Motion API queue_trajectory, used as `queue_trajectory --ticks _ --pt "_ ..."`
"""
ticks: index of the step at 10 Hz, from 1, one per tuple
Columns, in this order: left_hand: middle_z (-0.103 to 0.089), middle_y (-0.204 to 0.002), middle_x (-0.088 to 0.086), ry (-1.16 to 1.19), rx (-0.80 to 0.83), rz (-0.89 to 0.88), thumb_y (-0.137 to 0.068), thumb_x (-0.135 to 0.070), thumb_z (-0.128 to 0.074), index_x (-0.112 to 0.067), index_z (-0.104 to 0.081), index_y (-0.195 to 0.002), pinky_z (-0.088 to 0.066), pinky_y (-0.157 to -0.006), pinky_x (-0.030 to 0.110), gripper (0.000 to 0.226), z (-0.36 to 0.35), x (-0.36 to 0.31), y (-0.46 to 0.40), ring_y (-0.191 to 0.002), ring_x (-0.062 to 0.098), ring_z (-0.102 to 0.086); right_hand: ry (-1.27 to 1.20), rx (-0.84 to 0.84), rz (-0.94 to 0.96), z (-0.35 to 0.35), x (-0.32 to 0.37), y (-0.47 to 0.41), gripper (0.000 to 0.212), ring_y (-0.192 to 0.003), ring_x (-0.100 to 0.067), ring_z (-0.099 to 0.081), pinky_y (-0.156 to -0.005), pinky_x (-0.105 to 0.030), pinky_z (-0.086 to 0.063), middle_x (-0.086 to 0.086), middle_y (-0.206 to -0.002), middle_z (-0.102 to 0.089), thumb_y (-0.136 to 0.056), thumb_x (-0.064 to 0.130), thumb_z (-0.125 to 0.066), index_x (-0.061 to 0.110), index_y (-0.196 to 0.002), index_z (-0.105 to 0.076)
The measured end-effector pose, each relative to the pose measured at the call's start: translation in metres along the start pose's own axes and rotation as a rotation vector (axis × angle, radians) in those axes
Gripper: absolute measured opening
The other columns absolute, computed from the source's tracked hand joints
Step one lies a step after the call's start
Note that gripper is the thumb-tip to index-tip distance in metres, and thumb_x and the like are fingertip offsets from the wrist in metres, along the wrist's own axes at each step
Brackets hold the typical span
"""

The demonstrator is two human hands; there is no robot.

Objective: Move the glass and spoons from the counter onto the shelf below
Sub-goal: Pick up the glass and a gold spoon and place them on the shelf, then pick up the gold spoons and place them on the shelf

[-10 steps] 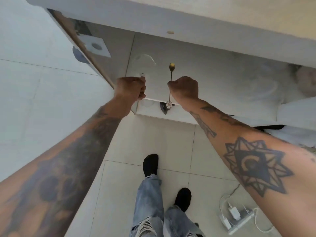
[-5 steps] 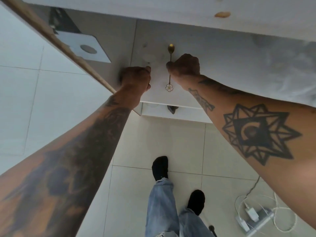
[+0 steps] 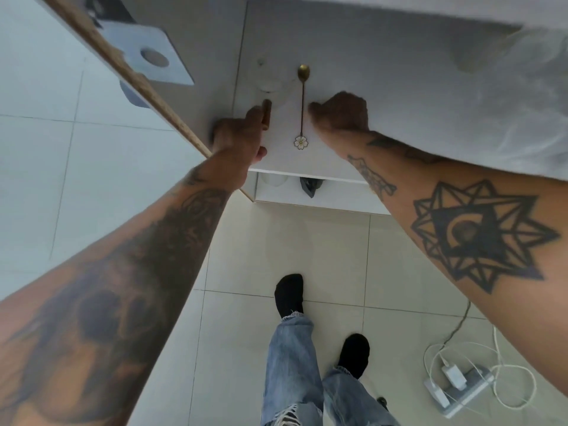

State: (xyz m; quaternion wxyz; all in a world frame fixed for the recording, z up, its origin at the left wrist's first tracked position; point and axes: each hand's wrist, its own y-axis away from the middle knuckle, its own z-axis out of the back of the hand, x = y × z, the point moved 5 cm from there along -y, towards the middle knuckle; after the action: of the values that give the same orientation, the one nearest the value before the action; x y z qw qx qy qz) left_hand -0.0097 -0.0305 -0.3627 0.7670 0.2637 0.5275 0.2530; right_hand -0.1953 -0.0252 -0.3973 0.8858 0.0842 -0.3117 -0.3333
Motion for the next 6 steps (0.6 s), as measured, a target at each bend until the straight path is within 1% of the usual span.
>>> queue_trajectory --ticks 1,2,3,4,5,6 --pt "-0.059 -0.092 0.006 0.006 0.017 0.042 -0.096 -0.034 -0.056 -0.007 -0.066 -0.111 -0.05 -0.054 0.021 0.033 0.012 0.009 0.027 -0.059 0.011 -0.054 0.046 -0.041 -0.105 0.043 -0.002 0.037 0.042 -0.061 -0.02 -0.055 -0.053 -0.018 -0.034 -0.005 -0.067 -0.058 -0.09 0.039 -0.05 0.007 -0.063 -0.057" --pt "-0.063 -0.078 0.005 -0.027 0.033 0.109 -0.096 -0.021 -0.057 -0.009 -0.063 -0.081 -0.053 -0.065 0.031 0.02 0.034 0.007 0.077 -0.06 0.016 -0.057 0.061 0.054 -0.117 0.088 -0.009 0.078 0.05 -0.068 -0.028 -0.065 -0.05 -0.02 -0.035 -0.009 -0.062 -0.059 -0.097 0.039 -0.044 0.009 -0.058 -0.054" --pt "-0.069 -0.077 0.008 -0.118 0.143 0.085 -0.093 -0.017 -0.061 -0.013 -0.066 -0.07 -0.053 -0.069 0.035 0.023 0.049 -0.003 0.14 -0.063 0.022 -0.062 0.123 0.122 -0.115 0.148 -0.016 0.128 0.049 -0.094 -0.032 -0.069 -0.071 -0.029 -0.046 -0.018 -0.092 -0.072 -0.102 0.035 -0.037 0.008 -0.068 -0.06" --pt "-0.071 -0.07 0.01 -0.233 0.272 0.09 -0.087 -0.009 -0.065 -0.009 -0.073 -0.072 -0.044 -0.06 0.03 0.018 0.046 -0.031 0.2 -0.052 0.023 -0.06 0.059 0.142 -0.208 0.21 -0.028 0.176 0.042 -0.098 -0.029 -0.068 -0.075 -0.03 -0.047 -0.014 -0.098 -0.073 -0.101 0.036 -0.04 0.009 -0.081 -0.064" --pt "-0.068 -0.078 0.014 -0.32 0.554 0.028 -0.091 -0.008 -0.063 -0.004 -0.073 -0.092 -0.045 -0.065 0.028 0.011 0.026 -0.073 0.255 -0.063 0.024 -0.061 -0.057 0.081 -0.24 0.272 -0.043 0.22 0.032 -0.103 -0.025 -0.068 -0.073 -0.028 -0.045 -0.008 -0.1 -0.073 -0.097 0.043 -0.049 0.017 -0.083 -0.062" --pt "-0.07 -0.09 0.01 -0.456 0.781 -0.135 -0.093 -0.028 -0.067 -0.005 -0.074 -0.098 -0.046 -0.077 0.019 0.025 0.009 -0.121 0.295 -0.085 0.019 -0.064 -0.082 -0.007 -0.286 0.324 -0.061 0.244 0.025 -0.108 -0.024 -0.065 -0.075 -0.027 -0.042 -0.007 -0.113 -0.07 -0.094 0.045 -0.053 0.022 -0.089 -0.062"
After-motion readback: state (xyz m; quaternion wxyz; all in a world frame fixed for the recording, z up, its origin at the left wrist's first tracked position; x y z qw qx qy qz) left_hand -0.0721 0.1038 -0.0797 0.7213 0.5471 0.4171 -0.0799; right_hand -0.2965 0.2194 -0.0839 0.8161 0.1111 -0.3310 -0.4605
